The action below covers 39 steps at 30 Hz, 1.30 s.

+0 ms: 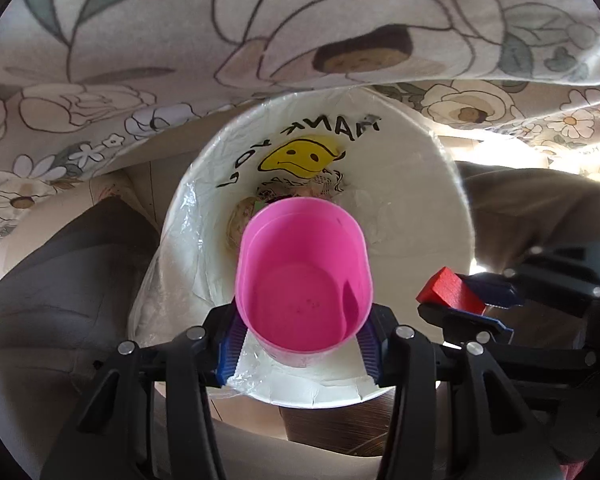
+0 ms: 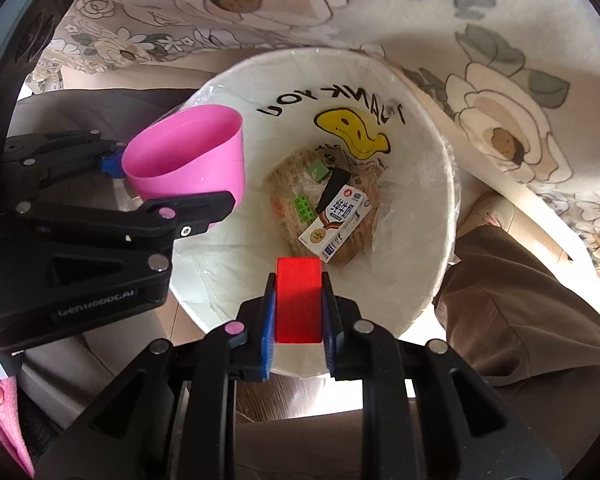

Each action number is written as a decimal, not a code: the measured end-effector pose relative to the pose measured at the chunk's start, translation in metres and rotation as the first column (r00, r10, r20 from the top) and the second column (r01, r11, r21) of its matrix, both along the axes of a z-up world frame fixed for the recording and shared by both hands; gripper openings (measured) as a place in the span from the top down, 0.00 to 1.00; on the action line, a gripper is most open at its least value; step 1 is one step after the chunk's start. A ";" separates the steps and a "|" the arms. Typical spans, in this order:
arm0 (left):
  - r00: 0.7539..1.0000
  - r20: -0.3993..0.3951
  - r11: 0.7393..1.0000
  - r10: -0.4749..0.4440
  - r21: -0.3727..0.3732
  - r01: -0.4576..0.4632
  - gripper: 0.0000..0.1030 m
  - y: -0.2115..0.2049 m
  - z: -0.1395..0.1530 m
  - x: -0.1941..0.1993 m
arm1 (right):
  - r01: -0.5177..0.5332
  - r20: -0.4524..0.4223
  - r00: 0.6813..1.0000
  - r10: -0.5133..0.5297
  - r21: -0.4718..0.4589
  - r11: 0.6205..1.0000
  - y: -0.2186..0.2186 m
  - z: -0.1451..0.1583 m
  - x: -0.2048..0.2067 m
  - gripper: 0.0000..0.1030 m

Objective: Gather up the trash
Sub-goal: 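Open both tools to drop the cup and block into the bin, then move both tools back over the bed toward the yogurt cup and white box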

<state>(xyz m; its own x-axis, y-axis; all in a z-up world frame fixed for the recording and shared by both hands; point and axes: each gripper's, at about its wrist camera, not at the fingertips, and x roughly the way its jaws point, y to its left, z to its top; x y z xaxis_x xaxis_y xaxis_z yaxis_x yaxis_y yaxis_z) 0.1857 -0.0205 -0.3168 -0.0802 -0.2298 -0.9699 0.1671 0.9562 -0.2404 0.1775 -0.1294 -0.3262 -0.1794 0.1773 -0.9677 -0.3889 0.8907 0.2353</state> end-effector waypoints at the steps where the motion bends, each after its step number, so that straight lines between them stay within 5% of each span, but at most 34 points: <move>1: 1.000 -0.010 1.000 0.007 -0.003 -0.007 0.51 0.000 -0.003 0.001 | 0.005 -0.019 1.000 -0.005 0.000 1.000 0.000 -0.006 0.001 0.80; 12: 0.993 -0.108 0.998 0.040 -0.035 -0.044 0.50 0.002 -0.030 0.006 | 0.062 -0.161 0.985 -0.058 0.021 0.998 0.004 -0.043 0.004 0.78; 14: 0.992 -0.117 0.999 0.038 -0.024 -0.041 0.47 0.001 -0.033 0.005 | 0.073 -0.172 0.982 -0.073 -0.003 0.997 0.004 -0.047 0.005 0.50; 16: 0.993 -0.113 0.999 0.038 -0.005 -0.039 0.40 -0.002 -0.037 0.008 | 0.096 -0.165 0.981 -0.098 -0.021 0.995 0.001 -0.050 0.006 0.41; 39: 0.995 -0.102 1.000 0.004 0.003 -0.004 0.40 -0.001 -0.026 0.003 | 0.062 -0.136 0.989 -0.062 -0.003 0.998 0.001 -0.039 -0.002 0.41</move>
